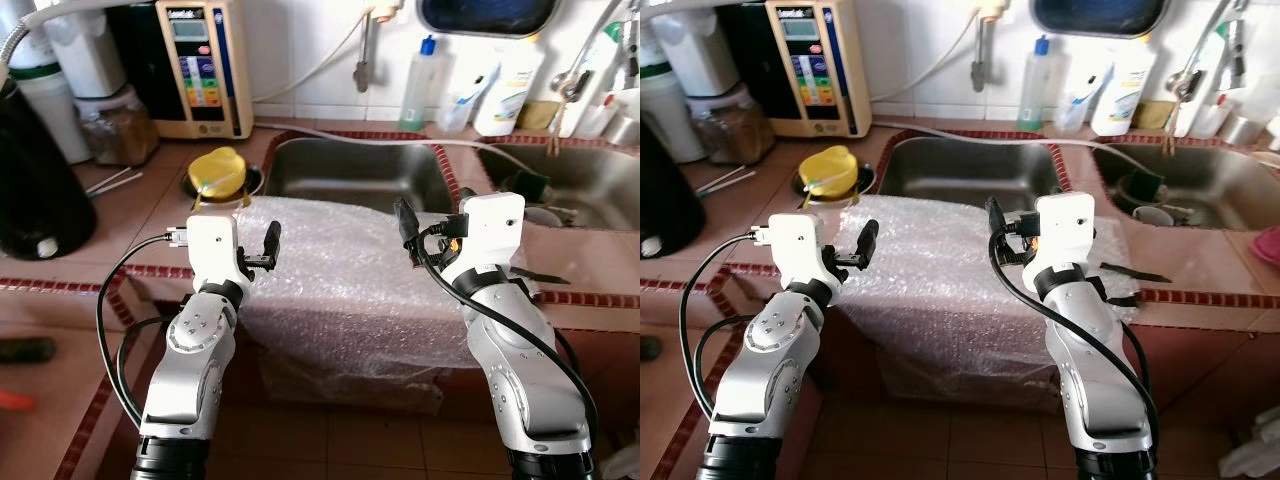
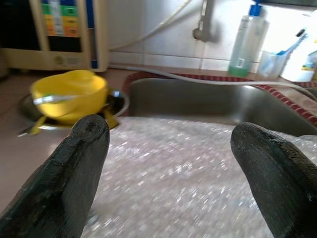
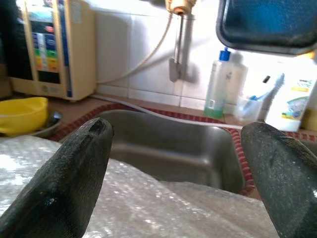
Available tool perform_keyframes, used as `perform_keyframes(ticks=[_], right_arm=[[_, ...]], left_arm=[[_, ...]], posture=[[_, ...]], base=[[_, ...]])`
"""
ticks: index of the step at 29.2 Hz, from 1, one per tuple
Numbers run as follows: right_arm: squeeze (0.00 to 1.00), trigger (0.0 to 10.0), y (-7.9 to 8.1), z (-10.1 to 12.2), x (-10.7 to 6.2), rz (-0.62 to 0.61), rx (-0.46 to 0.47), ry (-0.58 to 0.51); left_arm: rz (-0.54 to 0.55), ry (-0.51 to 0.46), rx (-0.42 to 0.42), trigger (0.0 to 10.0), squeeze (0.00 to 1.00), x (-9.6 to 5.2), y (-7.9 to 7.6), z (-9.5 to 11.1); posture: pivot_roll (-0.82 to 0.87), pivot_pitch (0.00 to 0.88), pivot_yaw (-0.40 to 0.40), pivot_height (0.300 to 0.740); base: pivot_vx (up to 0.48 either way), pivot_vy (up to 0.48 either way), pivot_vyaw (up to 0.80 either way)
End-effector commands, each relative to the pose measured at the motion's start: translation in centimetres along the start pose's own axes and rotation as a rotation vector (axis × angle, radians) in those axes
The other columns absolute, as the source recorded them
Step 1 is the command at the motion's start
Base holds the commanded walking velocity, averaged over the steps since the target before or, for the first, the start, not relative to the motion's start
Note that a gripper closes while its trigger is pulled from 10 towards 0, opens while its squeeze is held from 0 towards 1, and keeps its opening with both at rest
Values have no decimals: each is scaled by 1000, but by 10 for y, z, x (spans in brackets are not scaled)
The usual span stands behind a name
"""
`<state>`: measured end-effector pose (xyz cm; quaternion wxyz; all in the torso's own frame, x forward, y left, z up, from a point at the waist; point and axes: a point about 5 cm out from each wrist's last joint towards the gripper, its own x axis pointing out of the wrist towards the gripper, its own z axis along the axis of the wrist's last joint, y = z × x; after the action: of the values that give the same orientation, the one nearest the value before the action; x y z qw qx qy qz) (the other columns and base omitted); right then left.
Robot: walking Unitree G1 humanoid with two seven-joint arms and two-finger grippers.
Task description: Kitchen organization
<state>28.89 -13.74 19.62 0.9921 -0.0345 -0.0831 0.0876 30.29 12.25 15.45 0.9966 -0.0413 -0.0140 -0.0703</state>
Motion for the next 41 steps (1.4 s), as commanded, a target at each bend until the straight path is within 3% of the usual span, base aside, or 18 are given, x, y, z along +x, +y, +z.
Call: perform_keyframes(ticks=[1, 36, 41], right_arm=[[0, 10000, 0, 0, 0, -4, -4, -5], [0, 10000, 1, -4, -4, -1, -9, 9], [0, 10000, 2, -4, -4, 1, -6, 9]], left_arm=[[-14, -9, -2, 10000, 0, 2, -1, 2], [-36, 26, -12, 10000, 0, 0, -4, -7], [-9, 43, -11, 10000, 0, 0, -4, -9]], posture=[[-39, 0, 6, 740], [-48, 0, 10, 740], [-46, 0, 10, 740]], base=[[304, 0, 0], [344, 0, 0], [0, 0, 0]])
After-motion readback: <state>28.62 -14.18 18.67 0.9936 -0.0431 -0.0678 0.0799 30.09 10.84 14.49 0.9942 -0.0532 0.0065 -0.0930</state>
